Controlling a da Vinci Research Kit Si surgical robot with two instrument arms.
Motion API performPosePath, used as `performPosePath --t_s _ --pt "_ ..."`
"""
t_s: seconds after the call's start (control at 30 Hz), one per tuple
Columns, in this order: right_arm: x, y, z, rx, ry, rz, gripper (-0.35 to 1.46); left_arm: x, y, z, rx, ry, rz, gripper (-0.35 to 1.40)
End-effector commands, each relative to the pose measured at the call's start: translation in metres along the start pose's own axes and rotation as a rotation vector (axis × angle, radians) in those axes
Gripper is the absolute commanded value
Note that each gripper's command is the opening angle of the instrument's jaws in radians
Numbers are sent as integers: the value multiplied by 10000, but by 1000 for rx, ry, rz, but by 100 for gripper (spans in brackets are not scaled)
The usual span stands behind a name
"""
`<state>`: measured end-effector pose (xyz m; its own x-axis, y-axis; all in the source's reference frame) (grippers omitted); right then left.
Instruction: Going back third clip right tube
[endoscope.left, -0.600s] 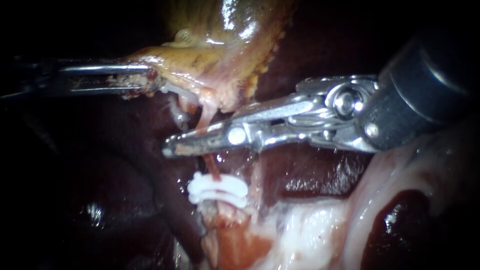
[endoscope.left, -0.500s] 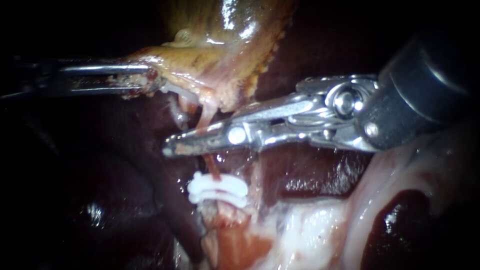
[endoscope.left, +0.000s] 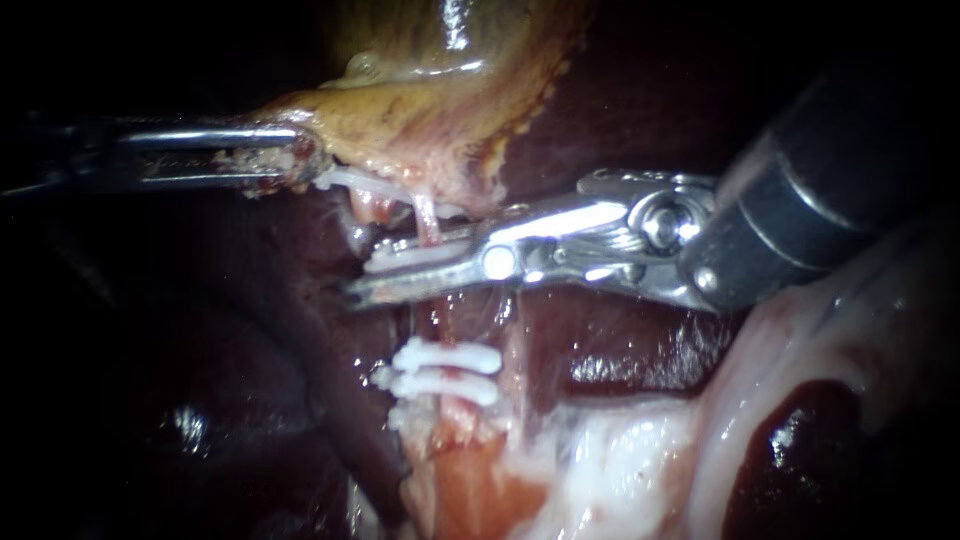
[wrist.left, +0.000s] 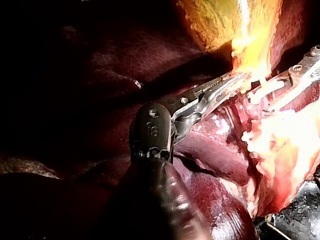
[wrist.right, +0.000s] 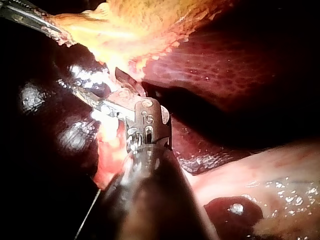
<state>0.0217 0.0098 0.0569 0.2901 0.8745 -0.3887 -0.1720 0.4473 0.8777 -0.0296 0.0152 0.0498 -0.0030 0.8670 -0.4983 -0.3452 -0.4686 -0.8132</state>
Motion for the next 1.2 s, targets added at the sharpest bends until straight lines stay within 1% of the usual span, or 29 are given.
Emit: performPosePath --t_s 0.03,0.13,0.17,0.23,0.3,0.37,0.4,0.43,0.5,0.67,0.77,0.87,0.93,1.0,1.2 --pt "-4 6 0 -1 -1 -11 50 0 0 0 0 0 0 -35" --pt "-10 21 -3 -3 1 -56 50 0 1 -1 0 0 0 -35" --pt "-10 23 -4 -2 3 -73 50 0 1 -1 0 0 0 -35" --pt "-10 25 -8 2 2 -108 50 0 1 -1 0 0 0 -35" --pt "-10 24 -12 4 1 -155 50 0 1 -1 0 0 0 -35" --pt "-13 19 -20 1 4 -257 50 0 1 -2 0 0 1 -35" --pt "-15 16 -25 -10 10 -294 50 0 2 -3 0 0 1 -35" --pt "-20 10 -34 -28 20 -338 50 0 2 -4 0 0 1 -35" --pt "-28 2 -50 -66 37 -398 50 0 2 -5 -2 -1 0 -35" --pt "-52 -19 -96 -105 47 -509 50 1 0 -5 -2 -1 0 -35" --pt "-62 -27 -119 -90 38 -555 50 1 -1 -5 -2 -1 0 -35" --pt "-70 -31 -139 -66 25 -598 49 1 -2 -4 -2 -1 0 -35" --pt "-72 -30 -146 -63 23 -623 49 0 -4 -3 -2 -1 1 -35" --pt "-71 -29 -151 -61 22 -646 49 -1 -5 -1 -1 -1 1 -35" --pt "-68 -27 -158 -57 20 -679 49 -5 -10 7 2 2 4 -35"
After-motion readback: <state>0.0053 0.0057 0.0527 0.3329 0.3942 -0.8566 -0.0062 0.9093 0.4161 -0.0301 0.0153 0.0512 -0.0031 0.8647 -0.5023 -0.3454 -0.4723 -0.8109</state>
